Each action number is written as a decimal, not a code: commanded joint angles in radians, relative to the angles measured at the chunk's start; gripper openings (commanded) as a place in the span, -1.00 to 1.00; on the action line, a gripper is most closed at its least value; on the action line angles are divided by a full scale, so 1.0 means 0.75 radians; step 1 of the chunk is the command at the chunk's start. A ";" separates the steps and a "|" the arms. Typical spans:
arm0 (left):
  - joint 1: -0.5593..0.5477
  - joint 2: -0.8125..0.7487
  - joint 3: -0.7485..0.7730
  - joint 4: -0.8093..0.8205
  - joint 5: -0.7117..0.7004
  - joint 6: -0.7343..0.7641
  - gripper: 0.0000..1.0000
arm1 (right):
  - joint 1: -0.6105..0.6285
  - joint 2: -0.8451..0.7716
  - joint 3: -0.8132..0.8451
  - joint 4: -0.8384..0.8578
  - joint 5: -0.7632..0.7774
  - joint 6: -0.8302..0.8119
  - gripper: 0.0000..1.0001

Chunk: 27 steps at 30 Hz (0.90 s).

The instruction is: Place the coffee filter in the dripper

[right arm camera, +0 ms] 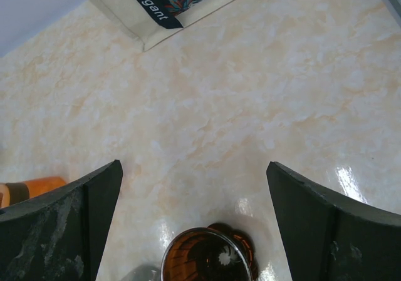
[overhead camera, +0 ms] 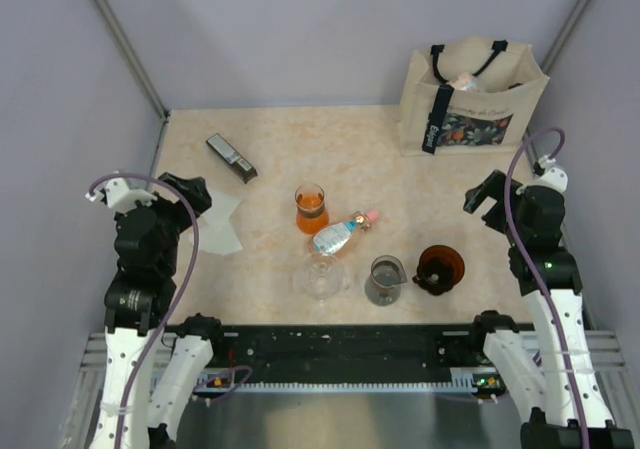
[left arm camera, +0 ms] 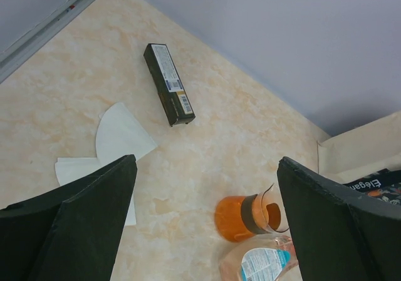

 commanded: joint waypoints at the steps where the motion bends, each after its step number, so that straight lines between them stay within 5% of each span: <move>1: 0.006 0.018 -0.033 0.053 -0.020 -0.032 0.98 | -0.009 -0.056 -0.011 0.040 -0.036 -0.031 0.98; 11: 0.006 0.129 -0.115 0.143 0.119 -0.012 0.98 | -0.006 -0.075 -0.023 -0.097 -0.102 -0.013 0.98; 21: 0.008 0.215 -0.181 0.228 0.231 0.031 0.98 | -0.009 -0.071 -0.107 -0.402 -0.045 0.149 0.97; 27: 0.008 0.243 -0.201 0.245 0.242 0.037 0.98 | -0.007 -0.073 -0.236 -0.416 -0.177 0.343 0.84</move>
